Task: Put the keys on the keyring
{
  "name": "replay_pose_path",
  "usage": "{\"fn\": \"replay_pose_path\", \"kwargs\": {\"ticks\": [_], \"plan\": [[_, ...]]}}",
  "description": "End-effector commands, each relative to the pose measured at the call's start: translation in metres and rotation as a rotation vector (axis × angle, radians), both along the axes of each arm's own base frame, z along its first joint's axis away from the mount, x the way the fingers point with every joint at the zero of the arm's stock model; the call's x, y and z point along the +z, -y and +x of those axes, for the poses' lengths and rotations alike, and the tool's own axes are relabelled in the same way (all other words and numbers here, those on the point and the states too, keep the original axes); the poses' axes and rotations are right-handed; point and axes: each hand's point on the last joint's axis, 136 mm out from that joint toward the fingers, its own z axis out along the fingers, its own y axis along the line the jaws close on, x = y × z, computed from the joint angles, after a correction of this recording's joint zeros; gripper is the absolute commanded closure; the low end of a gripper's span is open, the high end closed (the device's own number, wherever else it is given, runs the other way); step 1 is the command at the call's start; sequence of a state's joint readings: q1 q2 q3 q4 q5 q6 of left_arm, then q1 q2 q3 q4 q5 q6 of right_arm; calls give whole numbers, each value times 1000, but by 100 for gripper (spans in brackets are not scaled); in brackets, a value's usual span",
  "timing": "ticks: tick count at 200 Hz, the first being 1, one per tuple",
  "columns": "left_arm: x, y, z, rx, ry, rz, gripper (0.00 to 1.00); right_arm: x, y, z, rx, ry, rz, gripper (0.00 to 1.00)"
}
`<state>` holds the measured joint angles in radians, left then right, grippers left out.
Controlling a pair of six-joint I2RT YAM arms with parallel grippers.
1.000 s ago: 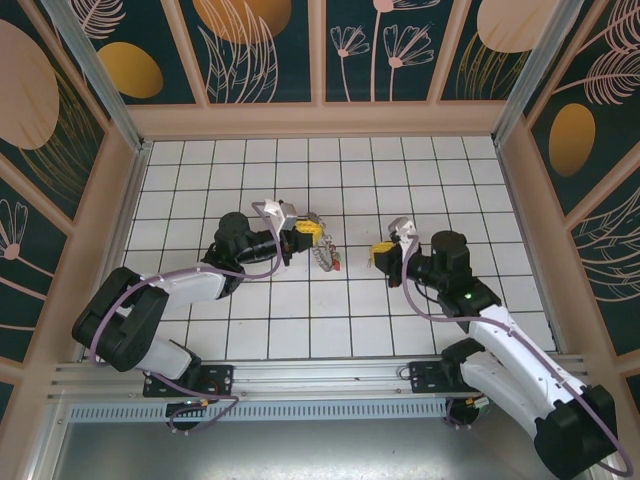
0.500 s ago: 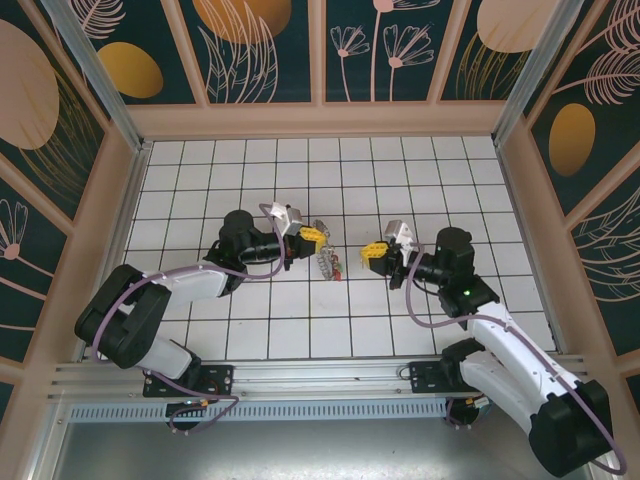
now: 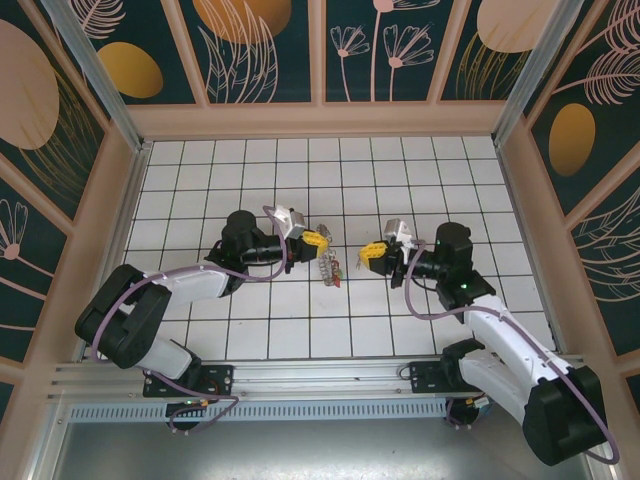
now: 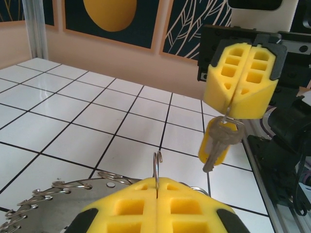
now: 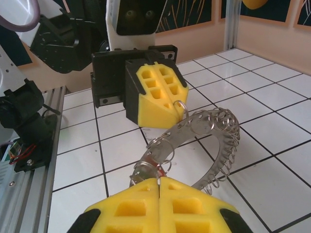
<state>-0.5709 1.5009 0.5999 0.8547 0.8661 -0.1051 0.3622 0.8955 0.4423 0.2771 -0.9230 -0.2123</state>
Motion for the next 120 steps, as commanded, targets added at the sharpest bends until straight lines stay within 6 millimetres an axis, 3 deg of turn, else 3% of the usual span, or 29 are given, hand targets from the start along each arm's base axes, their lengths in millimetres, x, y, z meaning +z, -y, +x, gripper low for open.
{"fn": "replay_pose_path", "kwargs": {"ticks": [1,27,120], "plan": [[15,7,-3,-50,62,-26,100,23,-4,12,-32,148,19,100],[15,9,-4,-59,57,-25,100,20,-7,20,-34,177,-15,100],[13,13,-4,-60,46,-22,100,24,-30,23,92,201,-6,100]]}}
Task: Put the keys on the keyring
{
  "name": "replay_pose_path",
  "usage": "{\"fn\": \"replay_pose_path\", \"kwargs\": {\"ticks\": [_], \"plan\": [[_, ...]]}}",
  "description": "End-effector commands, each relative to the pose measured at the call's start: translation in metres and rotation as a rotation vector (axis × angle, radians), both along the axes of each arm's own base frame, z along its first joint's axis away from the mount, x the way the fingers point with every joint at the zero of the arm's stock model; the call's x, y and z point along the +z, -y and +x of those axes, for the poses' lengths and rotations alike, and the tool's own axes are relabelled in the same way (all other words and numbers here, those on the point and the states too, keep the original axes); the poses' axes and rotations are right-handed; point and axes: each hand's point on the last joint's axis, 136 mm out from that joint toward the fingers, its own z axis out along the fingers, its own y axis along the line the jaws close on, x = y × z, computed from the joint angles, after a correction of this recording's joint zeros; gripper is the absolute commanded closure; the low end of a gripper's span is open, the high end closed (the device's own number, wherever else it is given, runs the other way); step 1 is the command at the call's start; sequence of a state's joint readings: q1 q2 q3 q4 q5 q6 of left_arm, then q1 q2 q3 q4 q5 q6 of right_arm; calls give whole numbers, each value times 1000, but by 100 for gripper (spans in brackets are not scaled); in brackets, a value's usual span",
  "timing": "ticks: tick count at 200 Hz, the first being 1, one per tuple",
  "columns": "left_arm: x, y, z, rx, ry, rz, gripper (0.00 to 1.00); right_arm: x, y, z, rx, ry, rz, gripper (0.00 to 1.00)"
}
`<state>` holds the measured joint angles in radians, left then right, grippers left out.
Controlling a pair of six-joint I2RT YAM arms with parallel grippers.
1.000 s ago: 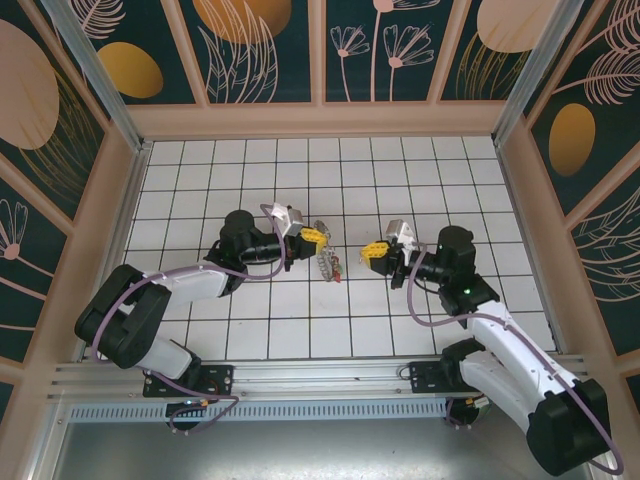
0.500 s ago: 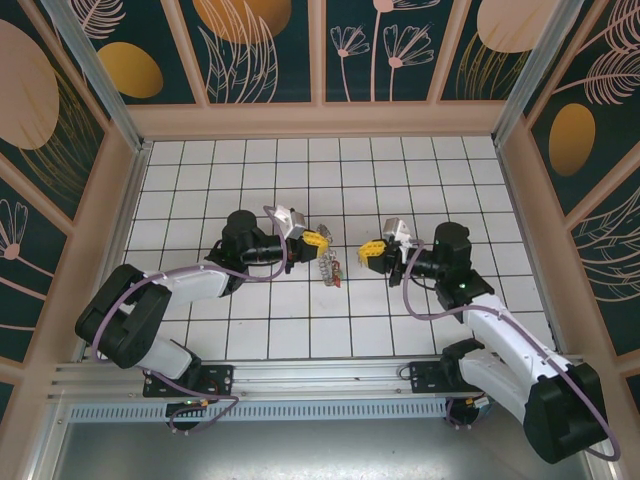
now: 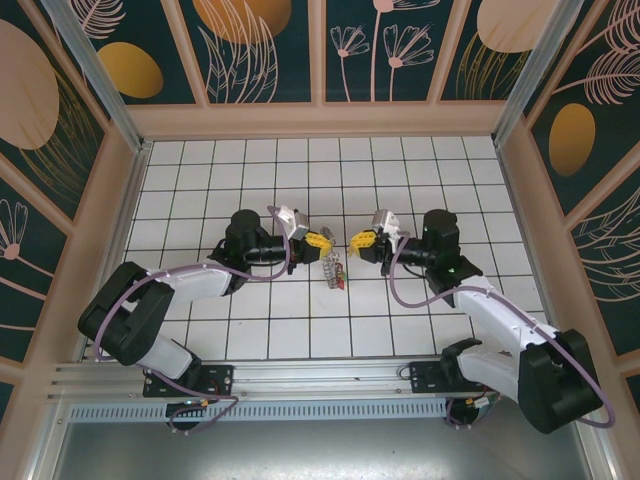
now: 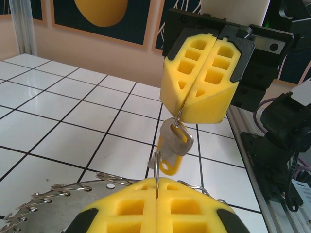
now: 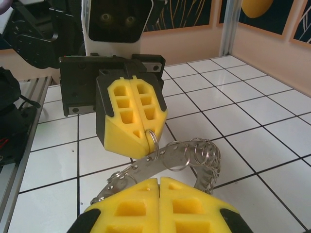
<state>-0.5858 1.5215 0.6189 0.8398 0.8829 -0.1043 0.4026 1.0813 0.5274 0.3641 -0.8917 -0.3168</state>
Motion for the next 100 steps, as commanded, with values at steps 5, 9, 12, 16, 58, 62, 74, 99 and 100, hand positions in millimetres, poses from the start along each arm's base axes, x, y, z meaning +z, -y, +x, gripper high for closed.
{"fn": "replay_pose_path", "kwargs": {"ticks": [5,9,12,16,58,62,74,99,100], "plan": [[16,6,0,-28,60,-30,100,26,-11,-3,73,111,30,100],[15,6,0,-28,58,-29,100,25,-13,-4,80,111,28,100],[16,6,0,-29,60,-30,100,26,-14,-5,86,112,28,100],[16,6,0,-31,58,-30,100,26,-15,-5,93,114,28,100],[15,7,1,-32,58,-29,100,22,-29,1,106,113,1,100],[15,7,1,-31,57,-29,100,21,-30,1,110,110,-1,100],[15,7,2,-30,56,-29,100,21,-33,3,107,104,-1,100],[16,7,2,-25,58,-29,100,24,-35,7,82,89,13,100],[15,7,2,-25,58,-29,100,24,-35,7,80,88,13,100]]}}
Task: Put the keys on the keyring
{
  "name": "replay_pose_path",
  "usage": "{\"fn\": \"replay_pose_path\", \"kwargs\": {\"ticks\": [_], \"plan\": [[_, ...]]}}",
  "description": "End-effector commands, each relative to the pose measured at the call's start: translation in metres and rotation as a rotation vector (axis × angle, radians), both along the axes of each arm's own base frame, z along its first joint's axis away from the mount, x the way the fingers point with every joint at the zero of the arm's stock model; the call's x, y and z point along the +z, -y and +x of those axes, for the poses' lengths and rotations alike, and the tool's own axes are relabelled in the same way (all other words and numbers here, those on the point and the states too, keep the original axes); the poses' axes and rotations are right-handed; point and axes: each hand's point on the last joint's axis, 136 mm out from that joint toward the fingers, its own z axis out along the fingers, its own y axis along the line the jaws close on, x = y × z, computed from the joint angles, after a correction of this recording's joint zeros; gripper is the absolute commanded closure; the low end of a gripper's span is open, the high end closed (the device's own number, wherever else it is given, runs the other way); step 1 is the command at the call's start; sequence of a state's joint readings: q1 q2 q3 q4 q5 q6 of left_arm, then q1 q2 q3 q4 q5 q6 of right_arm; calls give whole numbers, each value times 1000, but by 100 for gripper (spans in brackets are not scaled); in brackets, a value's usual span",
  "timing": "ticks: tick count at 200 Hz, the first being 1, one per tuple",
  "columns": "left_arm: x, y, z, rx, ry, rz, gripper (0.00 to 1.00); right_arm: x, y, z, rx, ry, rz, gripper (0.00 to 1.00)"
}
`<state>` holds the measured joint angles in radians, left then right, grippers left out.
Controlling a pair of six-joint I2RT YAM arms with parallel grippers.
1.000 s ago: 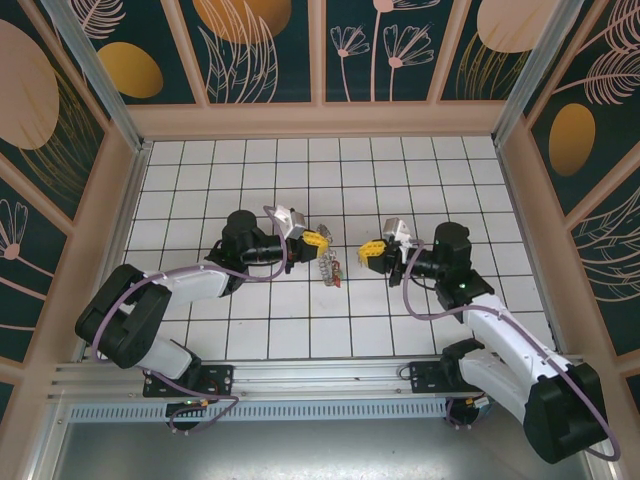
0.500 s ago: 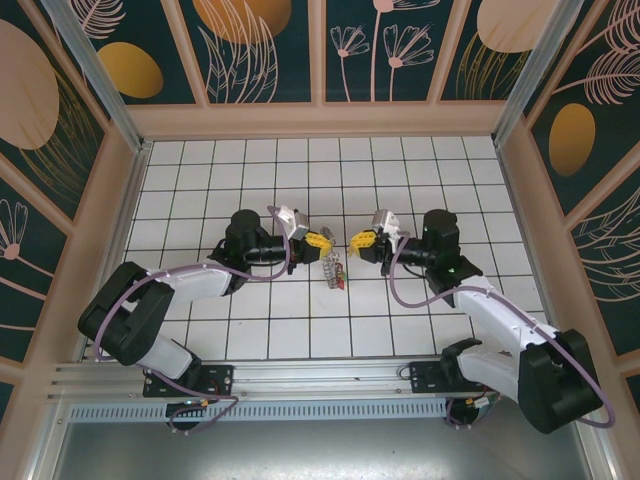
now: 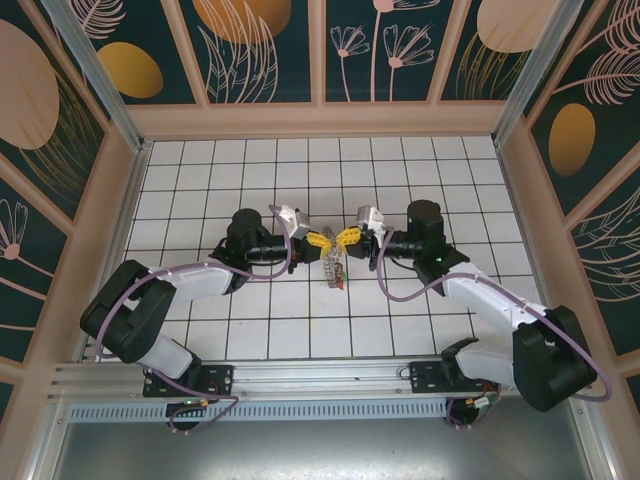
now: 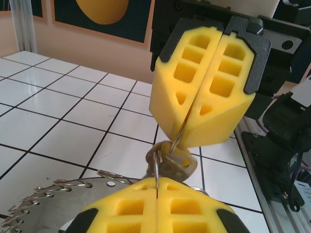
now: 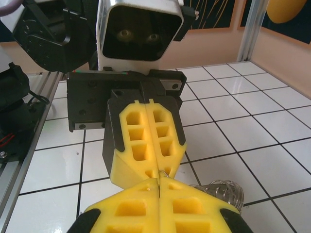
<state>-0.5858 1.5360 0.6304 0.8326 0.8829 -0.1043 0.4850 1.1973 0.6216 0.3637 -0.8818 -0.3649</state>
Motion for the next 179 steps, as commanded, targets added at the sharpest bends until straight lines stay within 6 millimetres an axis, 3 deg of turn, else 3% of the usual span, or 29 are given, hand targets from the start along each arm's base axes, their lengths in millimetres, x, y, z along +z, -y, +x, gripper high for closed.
{"fn": "replay_pose_path", "kwargs": {"ticks": [1,32,64,125,179], "plan": [[18,5,0,-25,66,-34,100,21,-6,5,-4,58,38,100],[18,4,1,-11,70,-33,100,24,-2,12,-82,11,24,100],[18,5,3,-6,74,-33,100,20,2,-1,-57,-16,12,100],[19,6,5,-3,73,-33,100,36,2,1,-88,-4,80,100],[19,5,4,-3,78,-29,100,19,-4,1,-52,-19,-4,100]]}}
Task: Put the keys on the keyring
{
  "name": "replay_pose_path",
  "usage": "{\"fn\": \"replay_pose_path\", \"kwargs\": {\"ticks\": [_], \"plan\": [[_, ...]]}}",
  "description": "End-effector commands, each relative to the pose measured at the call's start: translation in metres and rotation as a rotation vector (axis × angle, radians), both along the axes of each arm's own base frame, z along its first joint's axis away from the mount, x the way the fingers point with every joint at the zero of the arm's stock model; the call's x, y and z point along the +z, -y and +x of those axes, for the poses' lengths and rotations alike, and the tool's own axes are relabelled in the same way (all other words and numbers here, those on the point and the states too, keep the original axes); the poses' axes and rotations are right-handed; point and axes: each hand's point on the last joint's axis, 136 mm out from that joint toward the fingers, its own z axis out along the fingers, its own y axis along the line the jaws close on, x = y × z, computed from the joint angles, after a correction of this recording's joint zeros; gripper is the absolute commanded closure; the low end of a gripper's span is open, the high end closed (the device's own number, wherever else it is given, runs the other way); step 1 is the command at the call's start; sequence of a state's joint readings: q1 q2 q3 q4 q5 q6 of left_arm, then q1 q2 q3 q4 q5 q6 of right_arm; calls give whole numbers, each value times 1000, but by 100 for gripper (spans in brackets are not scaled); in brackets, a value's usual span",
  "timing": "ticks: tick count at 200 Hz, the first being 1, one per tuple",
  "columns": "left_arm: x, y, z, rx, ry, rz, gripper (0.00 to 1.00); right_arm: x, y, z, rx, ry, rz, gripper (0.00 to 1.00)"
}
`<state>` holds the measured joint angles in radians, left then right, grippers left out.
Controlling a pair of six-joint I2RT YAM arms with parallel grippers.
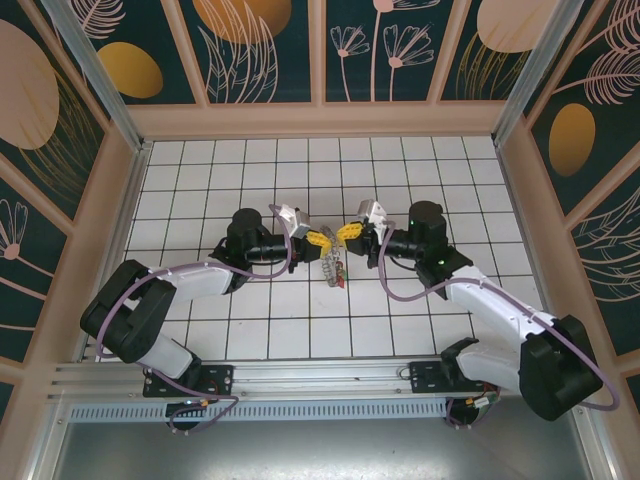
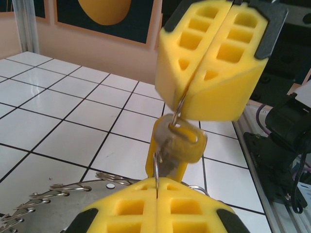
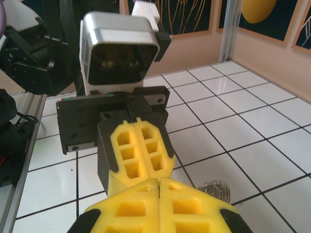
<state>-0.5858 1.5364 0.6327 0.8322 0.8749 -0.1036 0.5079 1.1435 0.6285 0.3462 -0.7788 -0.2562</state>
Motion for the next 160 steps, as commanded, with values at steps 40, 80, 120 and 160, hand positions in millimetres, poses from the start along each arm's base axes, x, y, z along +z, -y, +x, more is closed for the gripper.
{"fn": "replay_pose_path", "kwargs": {"ticks": [40,80,120,160], "plan": [[18,5,1,-12,75,-28,100,2,-6,-1,30,39,-58,100],[19,5,2,-10,77,-30,100,0,-12,3,32,33,-67,100],[21,4,3,-5,83,-33,100,-2,-18,0,41,33,-74,100],[20,5,2,-9,80,-32,100,-1,-20,5,15,35,-73,100]]}}
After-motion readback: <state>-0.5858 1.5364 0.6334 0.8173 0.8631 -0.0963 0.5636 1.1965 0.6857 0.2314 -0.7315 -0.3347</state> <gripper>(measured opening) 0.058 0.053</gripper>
